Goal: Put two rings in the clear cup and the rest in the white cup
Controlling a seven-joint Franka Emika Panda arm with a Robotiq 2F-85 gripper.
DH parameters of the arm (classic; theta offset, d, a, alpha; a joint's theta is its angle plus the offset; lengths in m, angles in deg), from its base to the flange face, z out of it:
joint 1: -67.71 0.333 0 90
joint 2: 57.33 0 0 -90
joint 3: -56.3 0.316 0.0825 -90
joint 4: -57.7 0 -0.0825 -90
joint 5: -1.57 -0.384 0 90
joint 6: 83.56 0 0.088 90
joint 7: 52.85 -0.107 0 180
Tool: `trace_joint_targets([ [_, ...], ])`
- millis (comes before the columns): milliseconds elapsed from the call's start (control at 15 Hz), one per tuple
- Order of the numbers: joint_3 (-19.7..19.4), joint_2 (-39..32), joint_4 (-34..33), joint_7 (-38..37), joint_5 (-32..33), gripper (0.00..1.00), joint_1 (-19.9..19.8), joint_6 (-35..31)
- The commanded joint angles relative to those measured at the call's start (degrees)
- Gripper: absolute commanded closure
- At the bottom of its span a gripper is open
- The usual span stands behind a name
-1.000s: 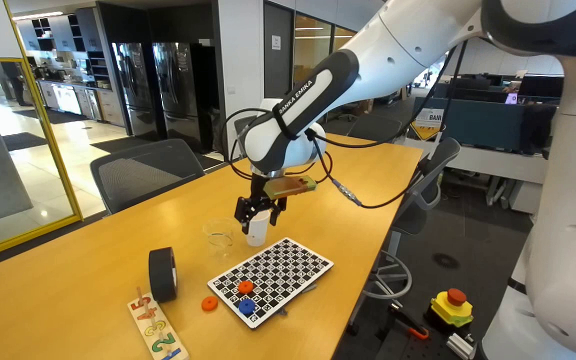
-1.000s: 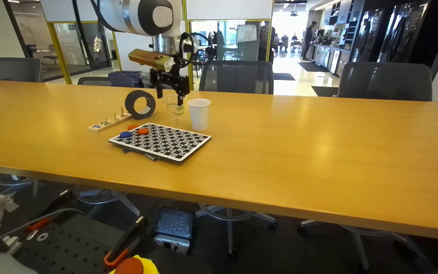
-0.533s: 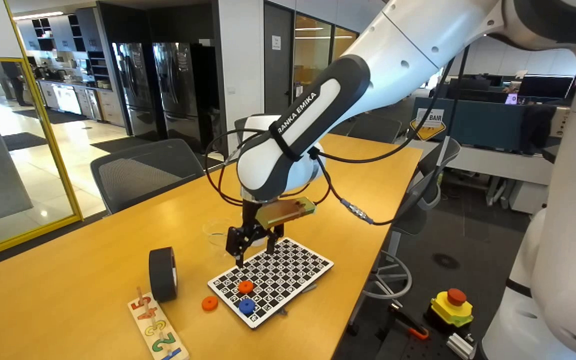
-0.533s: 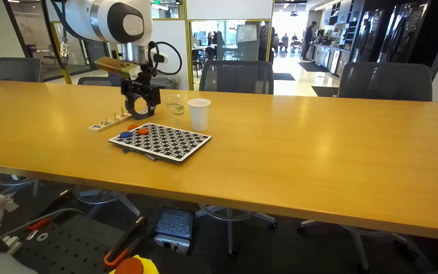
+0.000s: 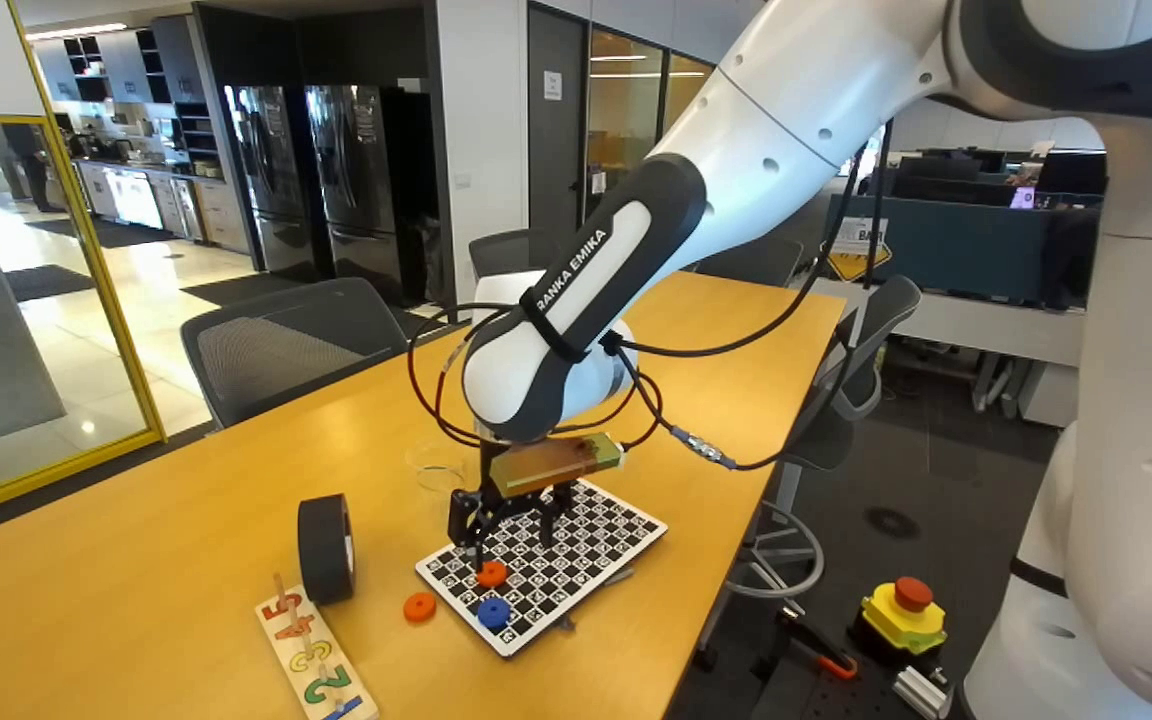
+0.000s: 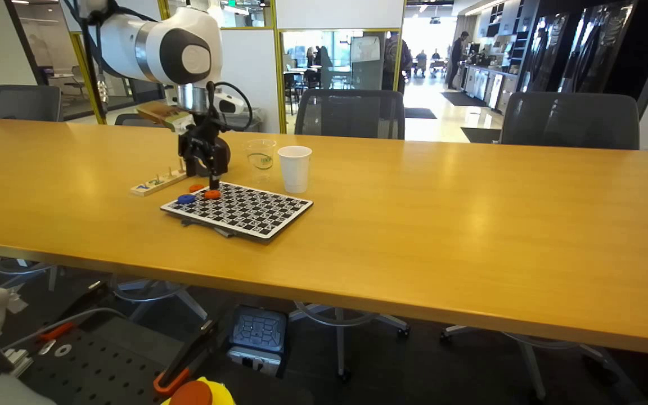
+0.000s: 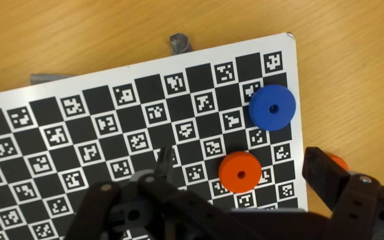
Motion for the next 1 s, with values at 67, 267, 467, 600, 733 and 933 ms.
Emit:
trace_joint_targets([
  [67, -1.6, -3.5, -2.9, -7.6, 2.4, 0.0, 2.4, -2.1],
  [267, -2.2, -5.5, -4.6, -10.2, 3.8, 0.0, 3.8, -2.5],
  [467, -3.5, -7.2, -6.0, -13.5, 6.6, 0.0, 5.6, -3.4],
  [600, -4.3, -8.2, -6.8, -15.1, 7.9, 0.0, 6.4, -3.9],
  [733, -5.0, -9.0, -7.5, -16.1, 8.7, 0.0, 6.9, -4.2],
  [933, -4.8, -9.7, -8.0, -14.5, 7.5, 0.0, 6.3, -3.8],
])
